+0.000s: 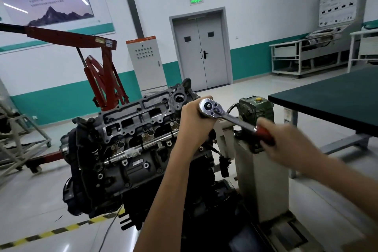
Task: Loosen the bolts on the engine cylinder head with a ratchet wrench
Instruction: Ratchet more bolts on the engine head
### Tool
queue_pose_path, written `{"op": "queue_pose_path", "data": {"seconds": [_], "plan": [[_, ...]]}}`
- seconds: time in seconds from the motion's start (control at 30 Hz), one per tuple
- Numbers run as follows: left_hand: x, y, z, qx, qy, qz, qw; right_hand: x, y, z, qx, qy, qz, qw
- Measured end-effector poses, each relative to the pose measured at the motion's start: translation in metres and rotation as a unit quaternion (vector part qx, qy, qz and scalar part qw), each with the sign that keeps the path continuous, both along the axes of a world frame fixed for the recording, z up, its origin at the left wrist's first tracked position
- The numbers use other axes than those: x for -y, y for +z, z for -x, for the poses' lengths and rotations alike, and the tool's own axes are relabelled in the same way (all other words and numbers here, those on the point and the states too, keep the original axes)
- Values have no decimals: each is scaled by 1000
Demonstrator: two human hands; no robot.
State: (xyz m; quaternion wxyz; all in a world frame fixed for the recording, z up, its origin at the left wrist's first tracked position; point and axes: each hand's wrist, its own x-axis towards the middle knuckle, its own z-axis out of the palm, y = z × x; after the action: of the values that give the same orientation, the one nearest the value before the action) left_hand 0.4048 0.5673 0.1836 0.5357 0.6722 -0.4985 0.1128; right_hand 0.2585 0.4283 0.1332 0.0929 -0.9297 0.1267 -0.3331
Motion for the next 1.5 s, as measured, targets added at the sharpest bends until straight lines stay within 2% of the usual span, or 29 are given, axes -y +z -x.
{"op": "queue_pose_path", "data": {"seconds": [0.1, 0.17, 0.23, 0.3, 0.4, 0.5, 0.57, 0.63, 0.77, 0.87, 0.97, 1.03, 1.13, 1.2, 1.3, 1.4, 1.5], "plan": [[-3, 4, 0, -3, -14, -17, 1000, 26, 43, -5, 0, -35, 107, 994], [-5, 3, -1, -12, -23, -20, 999, 27, 46, -9, -9, -33, 108, 994], [-4, -2, -1, -1, -14, 12, 1000, 17, 27, -7, -5, -18, 50, 999], [3, -11, 4, 27, 16, 69, 997, -6, -3, -3, 9, -1, -53, 999], [15, -21, 12, 36, 43, 141, 988, -55, -39, -8, 63, 19, -196, 978], [16, -25, 8, 10, 14, 153, 988, -101, -56, -23, 143, 71, -297, 941], [14, -22, 3, -3, -4, 126, 992, -108, -60, -26, 147, 77, -316, 934], [12, -19, 4, 1, 1, 106, 994, -92, -58, -20, 125, 59, -267, 954], [10, -15, 3, 9, -2, 92, 996, -23, -28, -2, 28, 22, -86, 996], [8, -13, 1, 0, -11, 71, 997, 23, 24, -2, 5, -22, 73, 997], [5, -11, 1, -11, -23, 53, 998, 37, 50, -9, -7, -45, 122, 991], [5, -14, 1, -3, -19, 76, 997, 29, 34, -8, -14, -30, 79, 996], [10, -20, 6, 35, 7, 133, 991, -10, -11, -2, 17, 3, -59, 998], [15, -22, 7, 37, 21, 157, 987, -50, -37, -5, 78, 38, -164, 983], [18, -23, 8, 37, 11, 162, 986, -104, -59, -21, 162, 63, -299, 938], [11, -20, 7, 33, -23, 123, 992, -115, -64, -27, 160, 61, -332, 928], [7, -18, 4, 24, -31, 94, 995, -78, -56, -13, 86, 59, -251, 962]]}}
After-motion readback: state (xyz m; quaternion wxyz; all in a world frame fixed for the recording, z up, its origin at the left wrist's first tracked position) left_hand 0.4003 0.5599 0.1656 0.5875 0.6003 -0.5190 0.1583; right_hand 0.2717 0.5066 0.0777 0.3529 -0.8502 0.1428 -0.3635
